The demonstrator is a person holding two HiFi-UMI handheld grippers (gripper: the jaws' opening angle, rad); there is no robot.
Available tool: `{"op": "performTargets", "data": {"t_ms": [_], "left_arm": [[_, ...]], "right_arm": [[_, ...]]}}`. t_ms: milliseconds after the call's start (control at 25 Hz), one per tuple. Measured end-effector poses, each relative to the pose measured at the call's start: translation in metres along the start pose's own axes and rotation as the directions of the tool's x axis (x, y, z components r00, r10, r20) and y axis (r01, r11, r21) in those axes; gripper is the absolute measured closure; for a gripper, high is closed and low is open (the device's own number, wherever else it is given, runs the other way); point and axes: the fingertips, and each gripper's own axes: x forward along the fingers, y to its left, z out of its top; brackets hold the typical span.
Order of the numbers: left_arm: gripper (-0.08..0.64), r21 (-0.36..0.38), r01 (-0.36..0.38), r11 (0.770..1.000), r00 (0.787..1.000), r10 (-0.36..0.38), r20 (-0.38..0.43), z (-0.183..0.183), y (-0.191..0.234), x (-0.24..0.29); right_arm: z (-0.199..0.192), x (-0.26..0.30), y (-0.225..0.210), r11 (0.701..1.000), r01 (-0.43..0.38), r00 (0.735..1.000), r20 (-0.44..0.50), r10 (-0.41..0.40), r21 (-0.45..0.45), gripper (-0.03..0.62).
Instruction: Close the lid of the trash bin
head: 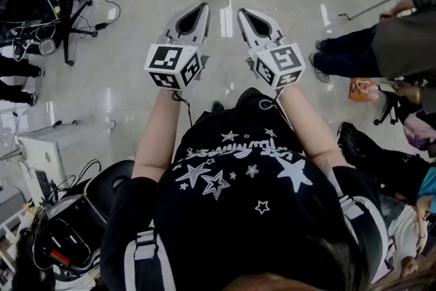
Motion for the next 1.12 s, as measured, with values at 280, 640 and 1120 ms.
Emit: {"op": "performTargets", "data": {"t_ms": [280,640,1120], "left_arm": [[0.549,-0.026,-0.034,0.999,0.999,0.034,-0.009,-0.026,0.027,0.003],[0.549,0.027,-0.046,0.999,0.998,0.047,-0.042,-0.038,0.057,0.071],[0.549,0.035,-0.062,0.997,0.995,0.064,-0.077,-0.036,0.117,0.223]], "right_arm": [[-0.039,0.014,0.006,1.000,-0.027,0.999,-0.044,0.027,0.011,0.597],[-0.041,0.081,-0.075,0.997,-0.008,1.000,-0.005,0.008,0.074,0.597],[-0.025,0.178,-0.232,0.994,0.028,1.000,0.000,-0.029,0.110,0.597]]}}
